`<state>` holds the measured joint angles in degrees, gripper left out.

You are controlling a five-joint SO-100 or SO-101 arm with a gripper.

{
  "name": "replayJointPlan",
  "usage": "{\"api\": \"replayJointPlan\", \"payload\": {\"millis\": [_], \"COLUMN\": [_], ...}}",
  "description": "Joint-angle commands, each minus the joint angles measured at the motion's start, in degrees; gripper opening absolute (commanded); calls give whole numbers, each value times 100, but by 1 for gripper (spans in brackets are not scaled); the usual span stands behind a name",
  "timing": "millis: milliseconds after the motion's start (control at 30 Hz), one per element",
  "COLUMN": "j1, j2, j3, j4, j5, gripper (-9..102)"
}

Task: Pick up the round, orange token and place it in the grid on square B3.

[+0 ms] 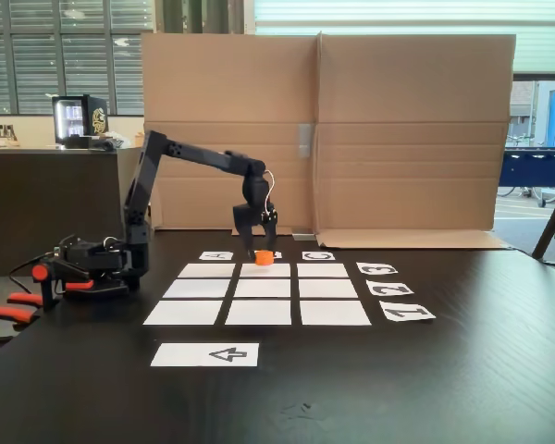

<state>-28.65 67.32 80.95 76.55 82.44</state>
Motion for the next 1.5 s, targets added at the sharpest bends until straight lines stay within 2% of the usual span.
{"api": "replayJointPlan", "payload": {"millis": [0, 300, 433, 567, 733, 867, 1200, 1367, 1467], "j1": [-44, -44, -35, -44, -44, 44, 650, 1529, 2276], "j2": [-132, -264, -211, -70, 519, 1274, 4280, 6478, 8024], "j3": [-281, -290, -132, 237, 1011, 1916, 5150, 6732, 7620], "j4": [-53, -176, -149, -185, -589, -1266, -3867, -4438, -4465], "j5": [70, 132, 158, 158, 149, 123, 18, 62, -387], "gripper": [-1, 1, 21, 48, 60, 64, 69, 63, 61]}}
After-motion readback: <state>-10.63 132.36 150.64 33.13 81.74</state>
